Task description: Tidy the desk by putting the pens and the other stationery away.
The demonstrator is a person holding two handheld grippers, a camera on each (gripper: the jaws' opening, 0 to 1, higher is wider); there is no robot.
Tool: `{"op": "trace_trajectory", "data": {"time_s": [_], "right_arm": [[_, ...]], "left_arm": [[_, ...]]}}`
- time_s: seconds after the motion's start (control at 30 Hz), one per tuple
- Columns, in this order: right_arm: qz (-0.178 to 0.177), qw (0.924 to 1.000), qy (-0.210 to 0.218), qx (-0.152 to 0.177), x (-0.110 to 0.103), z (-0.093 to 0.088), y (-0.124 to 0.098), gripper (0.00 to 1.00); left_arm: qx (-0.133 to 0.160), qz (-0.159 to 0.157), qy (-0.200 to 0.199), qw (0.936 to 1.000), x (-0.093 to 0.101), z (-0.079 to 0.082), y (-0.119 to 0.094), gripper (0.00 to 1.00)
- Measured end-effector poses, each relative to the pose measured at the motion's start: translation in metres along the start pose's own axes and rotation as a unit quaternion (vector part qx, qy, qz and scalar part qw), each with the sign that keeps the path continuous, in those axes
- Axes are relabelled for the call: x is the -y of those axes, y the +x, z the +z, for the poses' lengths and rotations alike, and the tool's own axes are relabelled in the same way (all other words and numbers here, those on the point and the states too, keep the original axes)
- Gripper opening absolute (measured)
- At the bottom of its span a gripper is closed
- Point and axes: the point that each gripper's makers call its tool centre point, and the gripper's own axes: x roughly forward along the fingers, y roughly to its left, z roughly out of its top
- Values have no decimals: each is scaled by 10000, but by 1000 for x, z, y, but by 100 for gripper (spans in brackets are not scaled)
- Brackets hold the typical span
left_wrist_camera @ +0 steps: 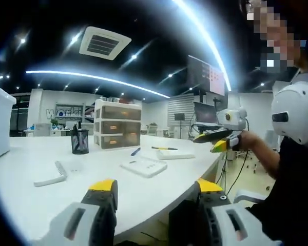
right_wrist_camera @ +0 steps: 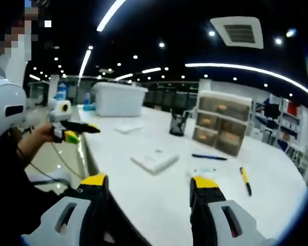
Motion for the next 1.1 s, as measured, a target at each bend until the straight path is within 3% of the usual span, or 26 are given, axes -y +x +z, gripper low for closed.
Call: {"op": "trace_trajectory", "data": {"time_s": [0.33,1.1], "right_arm": [[108,9941,-926,-564,26,13,8,60],[536,9660,-1839,-1734,72,22,39,54]], "left_arm": [[-14,24,31,10000,-1,2,-3,60],[-366,15,160,9992,0,-8,-6,60]]}}
